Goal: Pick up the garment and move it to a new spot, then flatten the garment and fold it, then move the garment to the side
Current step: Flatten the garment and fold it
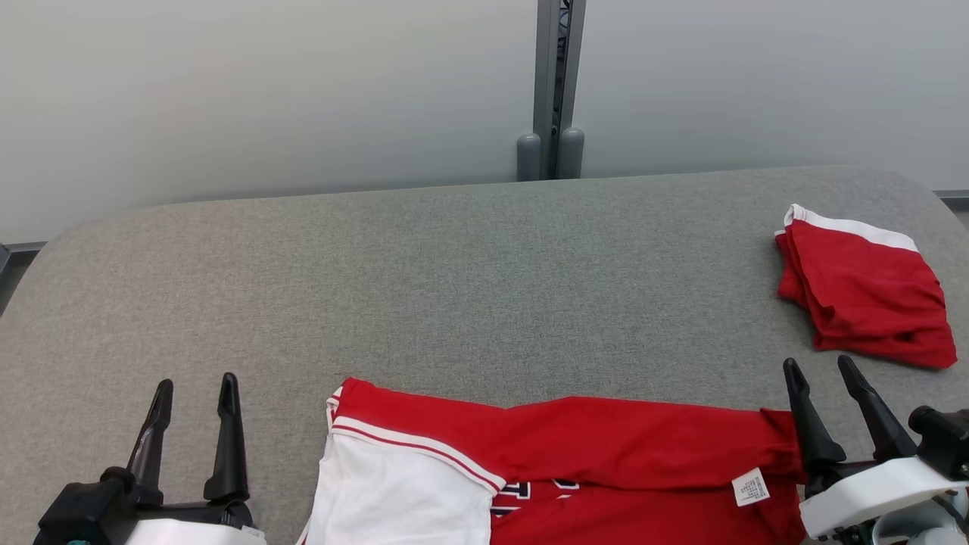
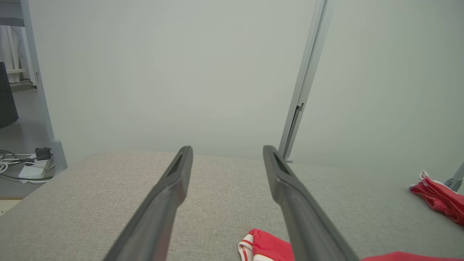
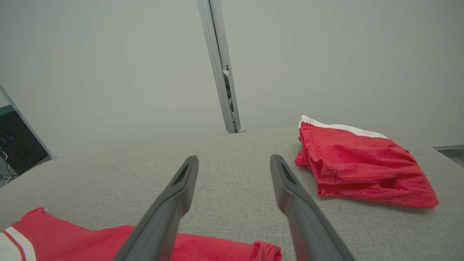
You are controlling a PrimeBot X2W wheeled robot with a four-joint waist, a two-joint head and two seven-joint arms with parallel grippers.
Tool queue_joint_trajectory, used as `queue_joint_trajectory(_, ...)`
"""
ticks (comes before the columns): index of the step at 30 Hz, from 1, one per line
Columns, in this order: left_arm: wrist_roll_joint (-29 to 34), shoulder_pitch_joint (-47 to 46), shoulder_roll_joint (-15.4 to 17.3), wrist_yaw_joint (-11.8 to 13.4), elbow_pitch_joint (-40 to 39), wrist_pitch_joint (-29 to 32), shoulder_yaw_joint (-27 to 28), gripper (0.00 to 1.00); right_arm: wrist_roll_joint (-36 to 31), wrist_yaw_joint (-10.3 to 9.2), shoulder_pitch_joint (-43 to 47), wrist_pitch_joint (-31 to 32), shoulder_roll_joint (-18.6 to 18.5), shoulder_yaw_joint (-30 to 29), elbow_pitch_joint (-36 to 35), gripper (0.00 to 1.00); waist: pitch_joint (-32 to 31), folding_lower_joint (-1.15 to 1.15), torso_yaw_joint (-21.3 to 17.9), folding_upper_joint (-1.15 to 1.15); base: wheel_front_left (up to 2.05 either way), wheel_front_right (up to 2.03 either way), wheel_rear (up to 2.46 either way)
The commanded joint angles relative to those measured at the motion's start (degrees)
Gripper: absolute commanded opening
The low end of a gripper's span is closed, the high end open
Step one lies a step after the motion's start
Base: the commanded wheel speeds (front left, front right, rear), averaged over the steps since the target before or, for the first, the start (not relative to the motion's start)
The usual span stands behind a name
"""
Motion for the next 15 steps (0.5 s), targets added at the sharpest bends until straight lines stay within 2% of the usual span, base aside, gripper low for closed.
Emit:
queue_joint_trajectory(1, 0.7, 0.08, -0.29, -0.57, 0.32, -0.25, 0.75, 1.0, -0.55, 0.02, -0.27, 0.51, -0.51, -0.21, 0.19, 1.0, 0.06, 0.0, -0.04, 0.0, 0.0, 0.0, 0.0)
queue_joint_trajectory(10, 4.17, 0.07, -3.9, -4.5, 2.42, -0.26, 3.08, 1.0, 0.56, 0.02, 1.43, 7.92, 0.56, -2.26, 5.47, 1.0, 0.25, 0.0, 0.72, 0.0, 0.0, 0.0, 0.0)
queue_joint_trajectory(15, 5.62, -0.03, -5.14, -5.95, 3.52, -0.26, 3.96, 1.0, 3.03, 0.02, 2.06, 10.87, 1.28, -1.25, 9.03, 1.0, 0.85, 0.0, 1.04, 0.0, 0.0, 0.0, 0.0)
